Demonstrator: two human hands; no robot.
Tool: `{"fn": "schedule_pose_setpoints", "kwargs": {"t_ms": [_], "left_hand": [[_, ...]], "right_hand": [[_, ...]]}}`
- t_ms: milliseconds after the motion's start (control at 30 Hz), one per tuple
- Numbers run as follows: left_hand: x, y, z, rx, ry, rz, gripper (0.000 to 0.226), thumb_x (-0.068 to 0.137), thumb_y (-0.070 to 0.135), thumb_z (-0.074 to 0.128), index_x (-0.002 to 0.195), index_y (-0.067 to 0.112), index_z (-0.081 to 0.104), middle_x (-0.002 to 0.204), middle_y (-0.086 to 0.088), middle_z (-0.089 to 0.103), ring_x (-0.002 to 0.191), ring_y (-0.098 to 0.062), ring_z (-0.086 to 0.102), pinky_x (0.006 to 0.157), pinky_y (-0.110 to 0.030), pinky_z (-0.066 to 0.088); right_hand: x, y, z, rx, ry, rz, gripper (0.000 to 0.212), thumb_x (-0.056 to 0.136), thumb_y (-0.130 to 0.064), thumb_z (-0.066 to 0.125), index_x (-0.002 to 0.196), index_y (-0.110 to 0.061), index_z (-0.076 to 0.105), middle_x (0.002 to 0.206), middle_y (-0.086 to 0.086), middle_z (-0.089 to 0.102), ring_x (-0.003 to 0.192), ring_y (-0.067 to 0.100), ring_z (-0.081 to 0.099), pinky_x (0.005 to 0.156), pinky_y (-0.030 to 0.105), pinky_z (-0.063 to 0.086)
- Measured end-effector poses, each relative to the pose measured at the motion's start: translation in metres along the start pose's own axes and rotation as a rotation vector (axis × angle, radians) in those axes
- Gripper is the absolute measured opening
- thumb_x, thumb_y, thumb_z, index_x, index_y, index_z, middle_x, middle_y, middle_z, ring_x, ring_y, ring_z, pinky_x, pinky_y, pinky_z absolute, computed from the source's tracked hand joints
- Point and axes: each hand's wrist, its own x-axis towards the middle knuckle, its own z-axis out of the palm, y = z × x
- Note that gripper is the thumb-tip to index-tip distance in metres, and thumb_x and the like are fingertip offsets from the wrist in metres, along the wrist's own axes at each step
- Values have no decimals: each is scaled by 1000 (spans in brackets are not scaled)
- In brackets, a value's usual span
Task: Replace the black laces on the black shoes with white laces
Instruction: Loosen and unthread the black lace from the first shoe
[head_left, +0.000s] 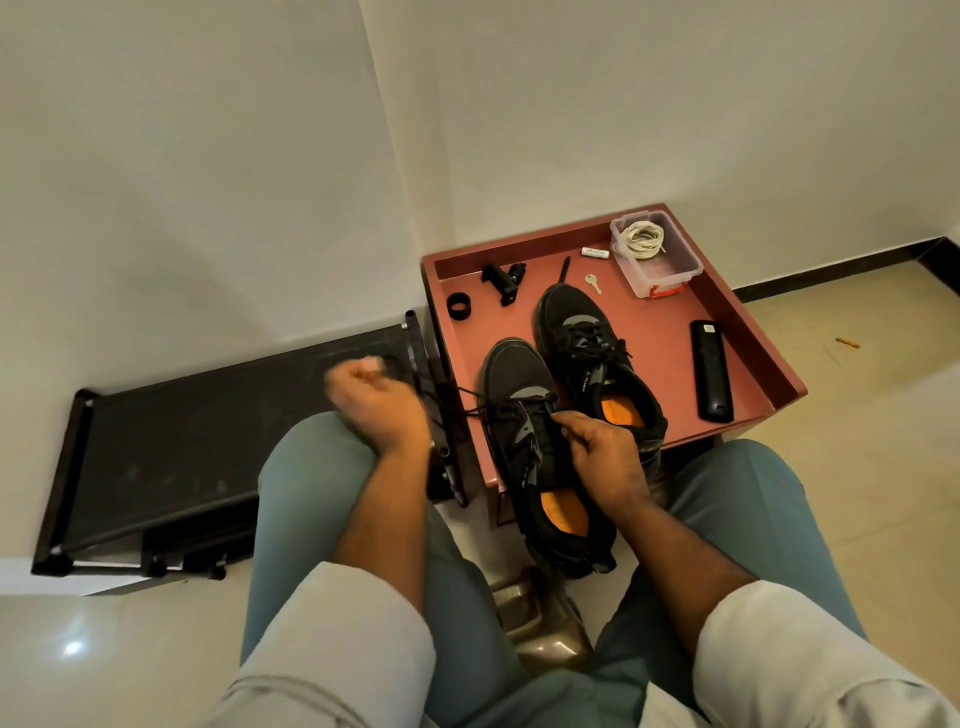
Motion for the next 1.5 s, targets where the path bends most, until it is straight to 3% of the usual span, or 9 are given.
{"fn": "schedule_pose_setpoints", "kwargs": {"t_ms": [167,300,467,700,867,933,1033,1200,1500], "left_hand": [[46,5,-17,-384,235,-172,5,99,6,46,103,6,44,109,-22,50,58,-12,57,57,-33,53],[3,1,-8,194,-278,215,23,90,10,63,112,9,55,118,-12,47,94,-18,54,80,-22,46],[-50,-15,2,337,-989,120,12,90,26,66,98,19,60,72,6,55,69,-16,56,68,-31,49],[-58,-17,10,426,-944,155,16,97,22,55,81,21,54,72,4,56,67,-14,54,57,-27,44],[-16,-16,11,31,-374,-246,17,97,4,41,97,20,47,86,-12,60,69,-31,64,57,-45,58],[-8,-8,6,-23,-238,-193,38,96,0,49,130,14,41,119,-15,53,106,-29,58,89,-43,55],[-23,-4,2,176,-469,87,72,91,13,65,151,13,25,156,-13,25,142,-20,23,115,-33,24],[-66,-15,8,420,-1091,342,42,91,38,63,131,30,58,149,0,43,140,-23,31,112,-50,29],[-62,-13,7,586,-1214,313,37,91,57,53,125,45,60,162,4,16,149,-24,4,115,-61,4]], "right_hand": [[1,1,2,10,17,3,32,92,-1,55,119,-11,67,117,2,69,110,14,63,100,19,43],[4,0,2,-8,6,17,31,93,-1,55,120,-10,67,118,4,69,111,16,63,100,19,41],[0,0,4,-23,3,7,32,93,-2,55,121,-11,67,118,2,69,111,15,63,101,21,44],[-2,-2,2,-14,-27,-2,32,93,-3,54,122,-12,66,118,1,69,111,13,62,101,22,44],[2,-2,1,0,-5,45,35,92,0,54,122,-12,65,118,1,68,111,14,62,101,19,42],[5,-4,1,46,-23,66,29,93,-8,57,121,-12,67,117,1,69,110,14,62,101,26,46],[14,-13,-1,173,-24,143,28,93,-25,61,118,-14,68,112,-1,71,107,11,63,94,24,50],[43,-26,-12,-83,-70,163,28,95,-14,56,120,-17,67,114,2,70,106,18,64,84,22,47],[70,-35,-10,-466,-256,16,21,95,-19,48,104,-17,67,104,6,66,94,31,64,76,41,54]]}}
